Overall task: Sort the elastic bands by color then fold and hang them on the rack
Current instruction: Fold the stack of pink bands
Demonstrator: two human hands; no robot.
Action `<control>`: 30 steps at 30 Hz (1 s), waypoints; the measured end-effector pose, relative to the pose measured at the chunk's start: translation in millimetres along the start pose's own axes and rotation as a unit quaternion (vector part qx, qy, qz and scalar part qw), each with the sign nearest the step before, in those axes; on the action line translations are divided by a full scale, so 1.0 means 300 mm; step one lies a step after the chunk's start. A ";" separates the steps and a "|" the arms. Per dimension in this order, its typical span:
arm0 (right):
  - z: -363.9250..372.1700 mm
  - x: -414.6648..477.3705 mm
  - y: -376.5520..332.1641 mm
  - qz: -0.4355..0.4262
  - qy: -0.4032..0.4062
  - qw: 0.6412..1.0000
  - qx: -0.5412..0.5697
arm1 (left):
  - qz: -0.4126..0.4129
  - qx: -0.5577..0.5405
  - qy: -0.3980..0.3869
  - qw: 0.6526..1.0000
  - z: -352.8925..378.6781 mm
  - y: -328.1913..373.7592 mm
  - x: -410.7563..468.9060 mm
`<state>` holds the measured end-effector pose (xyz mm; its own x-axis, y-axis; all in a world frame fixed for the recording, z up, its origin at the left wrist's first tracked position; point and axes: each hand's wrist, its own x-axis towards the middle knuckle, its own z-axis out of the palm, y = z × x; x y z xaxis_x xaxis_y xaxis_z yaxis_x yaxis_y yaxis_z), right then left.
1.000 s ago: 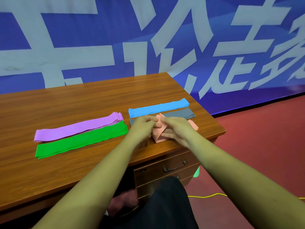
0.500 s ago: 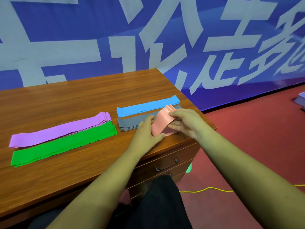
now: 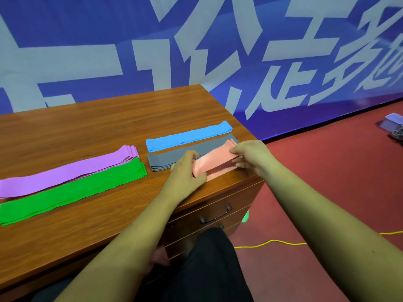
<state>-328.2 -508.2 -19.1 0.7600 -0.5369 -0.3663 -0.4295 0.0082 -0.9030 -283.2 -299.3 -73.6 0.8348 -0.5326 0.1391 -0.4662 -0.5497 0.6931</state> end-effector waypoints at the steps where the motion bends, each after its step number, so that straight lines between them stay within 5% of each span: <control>1: 0.004 0.003 0.006 -0.012 0.013 0.998 -0.052 | 0.014 0.012 -0.006 1.000 -0.009 -0.004 -0.002; 8: 0.032 0.050 0.072 -0.087 0.051 0.964 -0.247 | 0.046 0.087 -0.024 0.995 0.010 -0.035 -0.025; 17: 0.037 0.026 0.154 -0.205 0.105 0.932 -0.280 | 0.052 0.092 0.031 0.994 0.037 -0.050 -0.043; 30: 0.073 0.032 0.186 -0.217 0.157 0.914 -0.303 | 0.047 0.102 0.020 0.993 0.016 -0.062 -0.042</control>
<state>-334.1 -494.4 -77.8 0.7861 -0.5953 0.1664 -0.3841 -0.6813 -0.6231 -286.5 -285.6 -91.7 0.7935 -0.5645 0.2275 -0.5895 -0.6198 0.5180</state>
